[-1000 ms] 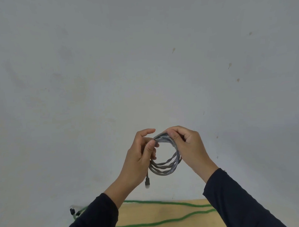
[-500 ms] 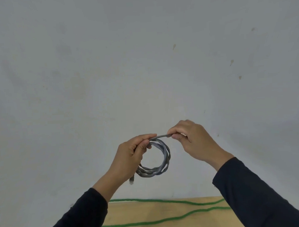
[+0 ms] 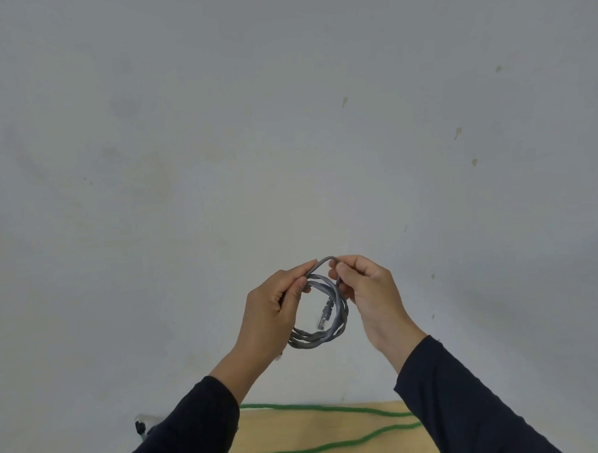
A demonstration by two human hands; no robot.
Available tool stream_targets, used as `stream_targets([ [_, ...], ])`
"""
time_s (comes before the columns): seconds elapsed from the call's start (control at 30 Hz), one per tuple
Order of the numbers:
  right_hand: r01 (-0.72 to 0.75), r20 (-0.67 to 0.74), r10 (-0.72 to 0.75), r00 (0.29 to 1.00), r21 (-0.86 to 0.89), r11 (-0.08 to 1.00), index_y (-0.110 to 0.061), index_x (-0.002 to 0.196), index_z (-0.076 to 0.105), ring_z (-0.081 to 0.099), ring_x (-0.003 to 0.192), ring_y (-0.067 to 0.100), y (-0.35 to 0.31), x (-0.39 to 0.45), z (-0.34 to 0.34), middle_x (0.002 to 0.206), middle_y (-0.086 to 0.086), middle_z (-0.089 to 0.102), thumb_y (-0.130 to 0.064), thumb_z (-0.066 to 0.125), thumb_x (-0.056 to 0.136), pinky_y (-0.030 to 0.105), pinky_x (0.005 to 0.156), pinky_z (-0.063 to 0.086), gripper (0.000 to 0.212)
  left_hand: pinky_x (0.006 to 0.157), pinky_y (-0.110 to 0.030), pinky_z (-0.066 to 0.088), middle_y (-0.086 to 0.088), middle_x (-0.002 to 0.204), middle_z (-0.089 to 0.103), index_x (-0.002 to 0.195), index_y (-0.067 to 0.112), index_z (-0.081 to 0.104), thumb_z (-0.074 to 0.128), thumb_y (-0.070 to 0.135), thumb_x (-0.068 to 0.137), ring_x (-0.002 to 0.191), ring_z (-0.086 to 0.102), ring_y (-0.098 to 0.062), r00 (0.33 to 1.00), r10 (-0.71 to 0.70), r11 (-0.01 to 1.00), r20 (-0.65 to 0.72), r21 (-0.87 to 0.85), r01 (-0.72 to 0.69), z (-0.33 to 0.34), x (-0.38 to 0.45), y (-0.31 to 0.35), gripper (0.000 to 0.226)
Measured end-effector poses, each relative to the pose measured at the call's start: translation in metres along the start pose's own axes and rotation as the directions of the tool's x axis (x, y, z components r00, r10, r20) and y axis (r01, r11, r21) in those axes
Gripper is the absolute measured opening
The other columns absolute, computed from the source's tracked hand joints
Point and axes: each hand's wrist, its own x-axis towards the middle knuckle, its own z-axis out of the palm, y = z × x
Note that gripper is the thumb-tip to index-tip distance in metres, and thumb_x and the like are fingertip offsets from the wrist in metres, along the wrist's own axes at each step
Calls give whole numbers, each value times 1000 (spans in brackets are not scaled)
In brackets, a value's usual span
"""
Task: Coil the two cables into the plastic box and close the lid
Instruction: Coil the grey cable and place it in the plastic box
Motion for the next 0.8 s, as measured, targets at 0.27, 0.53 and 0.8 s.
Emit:
stream_targets([
  [0.27,32,89,-32,995,-5,999,-15,82,70,57,63,10,6,-18,1,69,3,73,-13,44,94,25,61,38,29,73,-4,40,18,87,64,109,30,64,47,5,95,82,58,8,994,8,999,-105,32,-4,-1,5,-2,33],
  [0.53,437,56,-475,878,-498,749,-22,126,54,52,78,9,41,-27,7,86,-16,55,-24,51,91,12,71,39,35,71,-1,41,14,90,67,109,32,65,45,14,96,88,58,14,984,-117,993,-134,14,120,5,0,-4,30],
  [0.8,285,-69,-335,940,-384,878,-23,125,55,56,80,4,64,-39,23,87,-11,59,-10,44,95,12,74,43,35,76,-3,41,12,103,67,113,37,60,39,22,99,89,57,12,956,-242,970,-166,-18,242,16,-29,-20,30],
])
